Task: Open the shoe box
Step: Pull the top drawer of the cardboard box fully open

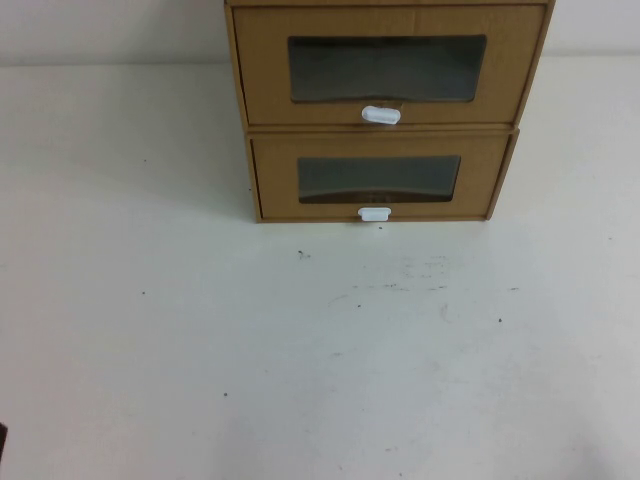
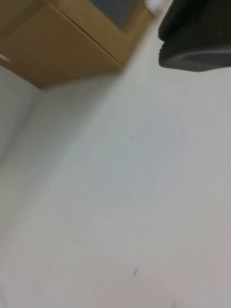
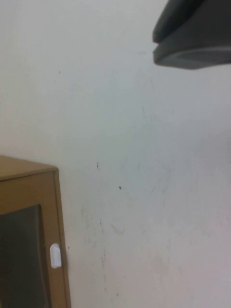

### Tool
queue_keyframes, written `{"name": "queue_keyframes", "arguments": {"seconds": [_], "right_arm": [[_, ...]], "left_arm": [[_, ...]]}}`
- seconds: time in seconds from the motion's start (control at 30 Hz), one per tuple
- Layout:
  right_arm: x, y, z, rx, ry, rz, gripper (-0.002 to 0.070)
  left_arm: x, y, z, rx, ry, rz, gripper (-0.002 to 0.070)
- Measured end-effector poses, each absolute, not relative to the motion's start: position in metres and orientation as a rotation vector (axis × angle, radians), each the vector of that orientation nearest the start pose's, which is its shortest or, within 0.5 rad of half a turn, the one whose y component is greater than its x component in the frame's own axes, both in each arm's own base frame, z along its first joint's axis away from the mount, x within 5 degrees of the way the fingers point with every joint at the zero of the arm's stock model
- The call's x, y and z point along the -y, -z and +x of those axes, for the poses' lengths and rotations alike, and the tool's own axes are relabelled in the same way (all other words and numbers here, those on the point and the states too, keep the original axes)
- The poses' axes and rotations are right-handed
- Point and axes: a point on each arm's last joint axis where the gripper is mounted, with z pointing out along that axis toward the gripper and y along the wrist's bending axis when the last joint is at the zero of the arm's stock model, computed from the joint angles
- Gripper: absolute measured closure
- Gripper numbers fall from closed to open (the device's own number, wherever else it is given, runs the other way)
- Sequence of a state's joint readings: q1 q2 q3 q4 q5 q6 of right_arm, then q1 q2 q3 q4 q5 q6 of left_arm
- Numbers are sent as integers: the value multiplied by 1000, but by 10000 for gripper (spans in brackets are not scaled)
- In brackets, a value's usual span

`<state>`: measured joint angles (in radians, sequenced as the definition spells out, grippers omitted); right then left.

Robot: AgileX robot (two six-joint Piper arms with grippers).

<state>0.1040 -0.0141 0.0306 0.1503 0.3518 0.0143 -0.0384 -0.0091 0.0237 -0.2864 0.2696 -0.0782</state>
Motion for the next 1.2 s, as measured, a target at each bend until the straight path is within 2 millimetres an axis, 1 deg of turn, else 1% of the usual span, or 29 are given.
{"name": "queue_keyframes", "arguments": {"seconds": [0.03,0.1,0.17,0.23,0.33,0.6,0.63,0.7,0.73,0.83,0.93,1.0,1.1,1.2], "right_arm": [[-11,-172,52,-1856,-247,24,694],[-13,-173,52,-1855,-315,67,694],[-15,-173,52,-1852,-381,110,694],[-17,-174,51,-1848,-432,144,694],[-18,-175,51,-1840,-481,177,694],[-20,-177,51,-1811,-588,254,694],[-21,-178,51,-1809,-608,267,694],[-22,-179,51,-1799,-652,298,694],[-23,-179,51,-1794,-682,318,694],[-25,-182,51,-1760,-801,404,694],[-26,-187,51,-1703,-930,508,694],[-26,-189,51,-1663,-988,565,694],[-25,-192,52,-1621,-1026,614,694],[-22,-194,53,-1592,-992,612,694]], "left_arm": [[10,-186,55,-1704,477,-337,678],[10,-193,56,-1608,641,-492,678],[7,-199,56,-1507,714,-580,678],[3,-204,57,-1432,736,-623,678],[2,-206,56,-1399,746,-643,678],[3,-205,57,-1415,760,-648,678],[5,-204,56,-1450,746,-621,678],[11,-210,54,-1551,697,-496,678],[15,-221,51,-1609,654,-397,678],[23,-264,48,-1762,496,-89,678],[30,-321,53,-1857,397,176,678],[35,-366,63,-1858,352,326,678],[41,-431,84,-1790,322,450,678],[49,-480,108,-1731,313,522,678]]}}
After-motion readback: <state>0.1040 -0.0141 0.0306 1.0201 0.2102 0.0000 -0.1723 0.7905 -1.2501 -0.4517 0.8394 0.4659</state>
